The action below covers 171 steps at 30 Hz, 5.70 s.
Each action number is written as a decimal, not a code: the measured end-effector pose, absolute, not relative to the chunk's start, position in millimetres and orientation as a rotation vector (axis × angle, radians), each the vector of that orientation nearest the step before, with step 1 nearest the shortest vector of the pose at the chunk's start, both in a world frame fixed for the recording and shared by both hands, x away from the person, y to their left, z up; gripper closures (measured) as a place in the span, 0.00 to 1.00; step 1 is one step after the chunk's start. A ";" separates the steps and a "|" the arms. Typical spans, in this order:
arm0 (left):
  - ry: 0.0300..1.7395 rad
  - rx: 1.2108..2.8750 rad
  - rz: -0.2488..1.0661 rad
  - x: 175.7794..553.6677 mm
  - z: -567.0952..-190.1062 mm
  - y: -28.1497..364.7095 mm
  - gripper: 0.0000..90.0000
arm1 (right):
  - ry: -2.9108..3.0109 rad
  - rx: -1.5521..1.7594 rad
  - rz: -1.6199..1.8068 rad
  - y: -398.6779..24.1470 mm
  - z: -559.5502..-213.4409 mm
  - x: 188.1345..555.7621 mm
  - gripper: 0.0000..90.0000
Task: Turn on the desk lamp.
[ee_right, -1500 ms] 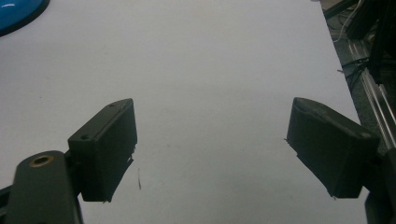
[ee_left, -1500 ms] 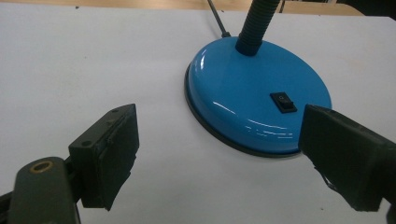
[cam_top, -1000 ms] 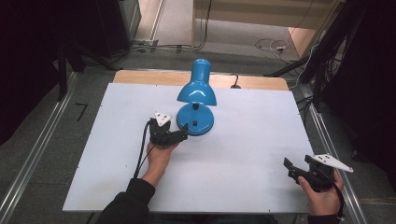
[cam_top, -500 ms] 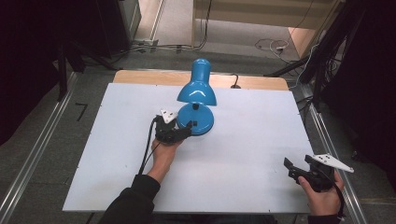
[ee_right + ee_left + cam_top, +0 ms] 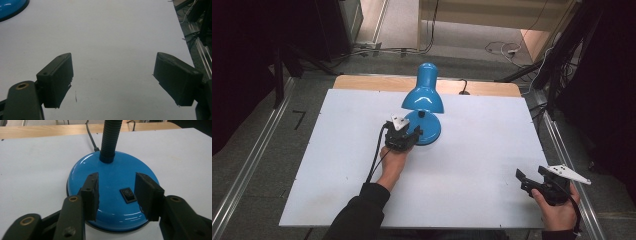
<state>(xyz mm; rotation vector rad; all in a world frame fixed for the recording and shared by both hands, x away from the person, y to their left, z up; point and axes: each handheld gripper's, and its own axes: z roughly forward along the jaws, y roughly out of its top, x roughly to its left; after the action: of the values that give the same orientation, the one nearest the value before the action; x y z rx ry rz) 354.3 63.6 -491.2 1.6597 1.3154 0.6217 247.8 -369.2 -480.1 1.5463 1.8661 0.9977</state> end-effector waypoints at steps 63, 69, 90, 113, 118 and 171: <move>1.308 1.698 0.565 362.8 -504.2 41.6 1.00 | 1.868 1.550 1.009 -371.3 -480.4 248.3 0.16; 1.314 1.690 0.564 361.6 -505.1 41.7 1.00 | 1.869 1.548 1.011 -370.9 -480.3 248.0 0.16; 1.294 1.671 0.573 354.6 -499.5 47.0 0.99 | 1.865 1.553 1.008 -371.7 -480.3 248.0 0.16; 1.259 1.667 0.544 320.7 -485.1 80.4 0.64 | 1.864 1.551 0.996 -371.7 -480.4 246.8 0.16; 1.266 1.652 0.554 307.7 -484.0 95.1 0.50 | 1.867 1.551 0.992 -370.4 -480.6 246.3 0.16; 1.484 1.554 0.717 222.3 -485.0 216.4 0.26 | 1.878 1.561 0.968 -368.5 -482.6 245.6 0.16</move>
<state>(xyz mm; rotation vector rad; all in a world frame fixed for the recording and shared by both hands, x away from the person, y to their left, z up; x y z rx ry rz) 222.3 216.4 -485.0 1.5543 1.4837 0.7165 245.6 -368.5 -482.6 1.5611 1.8784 0.9677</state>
